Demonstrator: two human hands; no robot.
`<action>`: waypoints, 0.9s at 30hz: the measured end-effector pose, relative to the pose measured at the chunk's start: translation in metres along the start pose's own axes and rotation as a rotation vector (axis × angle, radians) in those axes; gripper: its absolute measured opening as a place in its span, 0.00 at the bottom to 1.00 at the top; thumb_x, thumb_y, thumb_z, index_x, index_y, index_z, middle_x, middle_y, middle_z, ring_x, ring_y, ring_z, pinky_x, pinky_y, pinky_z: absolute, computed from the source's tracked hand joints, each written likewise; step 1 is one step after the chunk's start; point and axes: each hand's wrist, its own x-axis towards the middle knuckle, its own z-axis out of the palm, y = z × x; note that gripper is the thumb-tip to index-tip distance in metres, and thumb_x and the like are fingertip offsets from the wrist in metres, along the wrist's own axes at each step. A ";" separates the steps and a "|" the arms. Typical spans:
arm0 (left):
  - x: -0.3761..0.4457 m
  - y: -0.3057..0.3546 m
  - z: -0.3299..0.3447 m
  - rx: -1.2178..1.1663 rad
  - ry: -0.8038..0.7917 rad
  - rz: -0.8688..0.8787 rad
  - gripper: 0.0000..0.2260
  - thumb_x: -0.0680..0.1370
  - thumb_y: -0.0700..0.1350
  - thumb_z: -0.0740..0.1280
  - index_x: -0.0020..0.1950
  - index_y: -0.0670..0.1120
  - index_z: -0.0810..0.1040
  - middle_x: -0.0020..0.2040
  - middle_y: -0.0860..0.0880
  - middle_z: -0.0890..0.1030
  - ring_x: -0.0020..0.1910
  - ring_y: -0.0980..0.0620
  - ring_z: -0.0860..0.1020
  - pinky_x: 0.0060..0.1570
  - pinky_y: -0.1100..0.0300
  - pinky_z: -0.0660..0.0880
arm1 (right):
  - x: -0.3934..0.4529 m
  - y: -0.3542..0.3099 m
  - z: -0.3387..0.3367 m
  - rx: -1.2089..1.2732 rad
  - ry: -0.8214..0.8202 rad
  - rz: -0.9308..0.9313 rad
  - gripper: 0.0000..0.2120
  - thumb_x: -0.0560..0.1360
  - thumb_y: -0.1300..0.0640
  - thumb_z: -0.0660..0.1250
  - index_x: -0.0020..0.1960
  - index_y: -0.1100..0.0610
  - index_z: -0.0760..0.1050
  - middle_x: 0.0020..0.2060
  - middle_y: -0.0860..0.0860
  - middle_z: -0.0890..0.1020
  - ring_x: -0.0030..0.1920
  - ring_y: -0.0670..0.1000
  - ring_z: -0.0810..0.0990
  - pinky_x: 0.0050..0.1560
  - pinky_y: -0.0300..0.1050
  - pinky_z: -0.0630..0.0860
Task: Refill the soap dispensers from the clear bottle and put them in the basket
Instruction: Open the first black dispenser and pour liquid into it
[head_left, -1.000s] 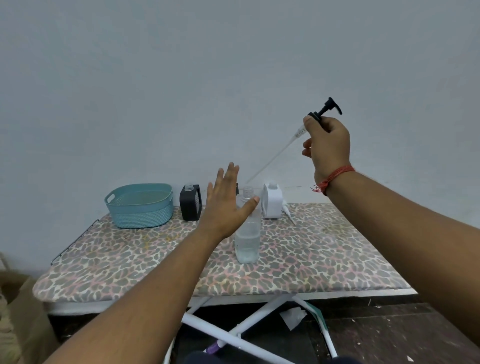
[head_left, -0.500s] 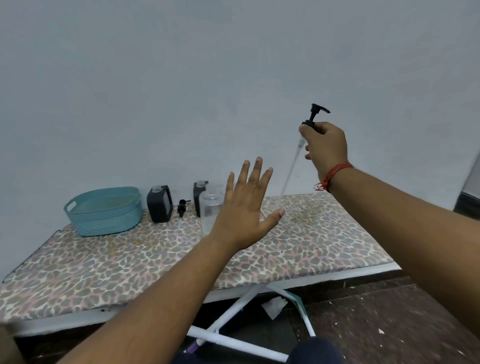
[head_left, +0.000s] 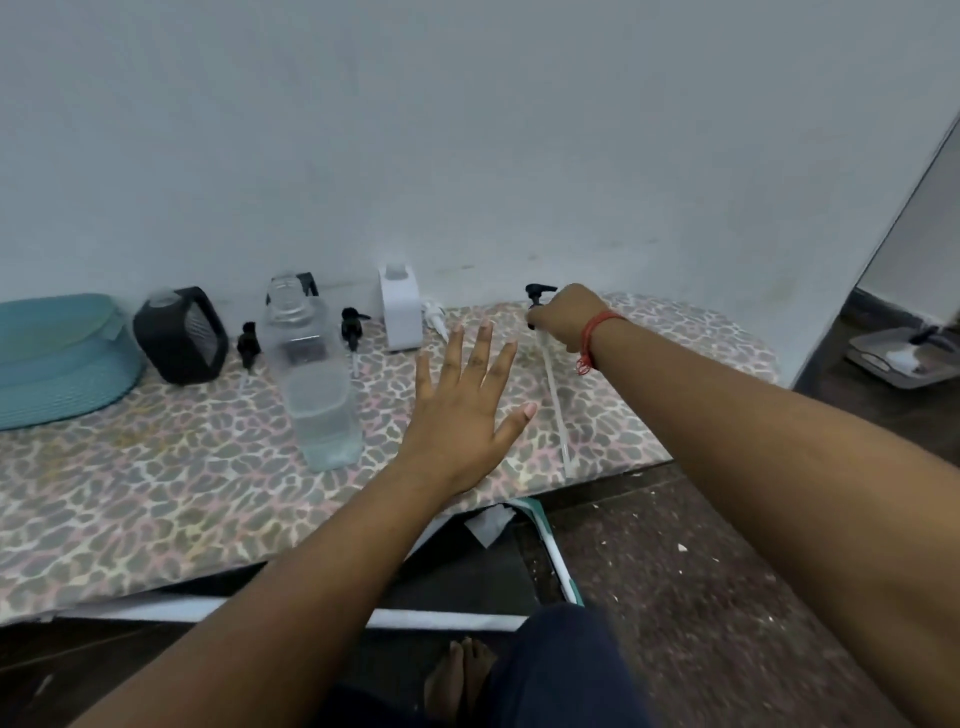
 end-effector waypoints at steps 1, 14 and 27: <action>0.001 0.000 0.003 -0.007 -0.016 -0.016 0.35 0.79 0.70 0.38 0.82 0.57 0.38 0.82 0.52 0.33 0.79 0.48 0.29 0.76 0.36 0.34 | 0.005 0.003 0.005 -0.048 -0.026 0.012 0.11 0.75 0.55 0.68 0.37 0.59 0.70 0.29 0.52 0.70 0.28 0.51 0.68 0.29 0.42 0.64; 0.001 0.003 0.018 -0.021 -0.124 -0.058 0.33 0.80 0.69 0.38 0.81 0.57 0.35 0.81 0.51 0.31 0.79 0.46 0.29 0.76 0.36 0.35 | 0.020 0.024 0.032 -0.300 -0.095 0.036 0.14 0.77 0.51 0.68 0.40 0.58 0.70 0.31 0.53 0.74 0.29 0.51 0.72 0.27 0.42 0.65; -0.036 0.000 -0.044 0.028 -0.041 -0.089 0.33 0.80 0.68 0.40 0.82 0.56 0.37 0.81 0.51 0.33 0.79 0.46 0.30 0.77 0.38 0.35 | -0.052 -0.019 0.003 -0.343 0.024 -0.133 0.20 0.78 0.46 0.64 0.34 0.56 0.66 0.26 0.51 0.69 0.27 0.51 0.67 0.29 0.44 0.62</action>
